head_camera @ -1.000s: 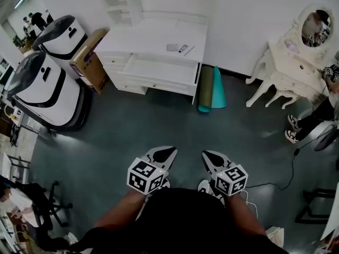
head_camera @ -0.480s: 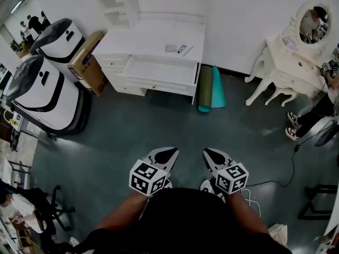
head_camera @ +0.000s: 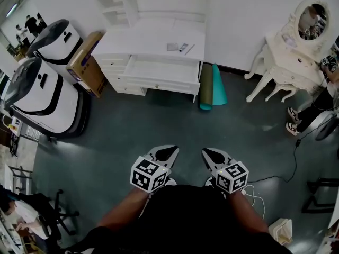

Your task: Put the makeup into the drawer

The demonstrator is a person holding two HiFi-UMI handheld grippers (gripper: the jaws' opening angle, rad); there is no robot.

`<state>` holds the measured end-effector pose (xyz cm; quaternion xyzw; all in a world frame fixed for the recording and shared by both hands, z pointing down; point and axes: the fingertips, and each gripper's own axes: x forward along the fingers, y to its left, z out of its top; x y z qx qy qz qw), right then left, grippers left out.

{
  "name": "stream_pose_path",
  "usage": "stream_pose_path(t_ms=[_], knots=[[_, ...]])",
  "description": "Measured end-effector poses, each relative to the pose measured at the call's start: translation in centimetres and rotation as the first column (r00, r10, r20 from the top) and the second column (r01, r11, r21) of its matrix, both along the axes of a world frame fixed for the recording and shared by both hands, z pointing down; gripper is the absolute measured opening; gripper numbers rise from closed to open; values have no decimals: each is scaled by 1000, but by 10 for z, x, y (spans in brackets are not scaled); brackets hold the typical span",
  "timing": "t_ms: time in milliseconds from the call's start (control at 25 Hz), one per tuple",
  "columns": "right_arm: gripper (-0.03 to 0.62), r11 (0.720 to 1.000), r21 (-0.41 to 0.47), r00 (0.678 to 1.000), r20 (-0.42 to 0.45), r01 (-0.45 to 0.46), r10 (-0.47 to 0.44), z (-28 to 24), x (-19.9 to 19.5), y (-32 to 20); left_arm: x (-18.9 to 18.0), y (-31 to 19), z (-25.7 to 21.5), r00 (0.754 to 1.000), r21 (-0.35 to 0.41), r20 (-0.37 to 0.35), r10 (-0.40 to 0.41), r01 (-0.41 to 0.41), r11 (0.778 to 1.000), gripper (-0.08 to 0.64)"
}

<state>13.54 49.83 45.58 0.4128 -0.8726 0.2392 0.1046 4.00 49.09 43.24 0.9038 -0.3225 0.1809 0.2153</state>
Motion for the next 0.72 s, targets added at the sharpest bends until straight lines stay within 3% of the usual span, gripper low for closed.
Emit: stream_pose_path(t_ms=[240,720], knots=[[28,999,3,999,-3,-36,36,-1,-24,4,-29,0,2,1000,3,-4,20,-20,1000,11],[28,1000,-9,1000,-28,-3,2,-3,-71,5,-73,-1,6,1000,-6,-18,7,-8,1000,11]])
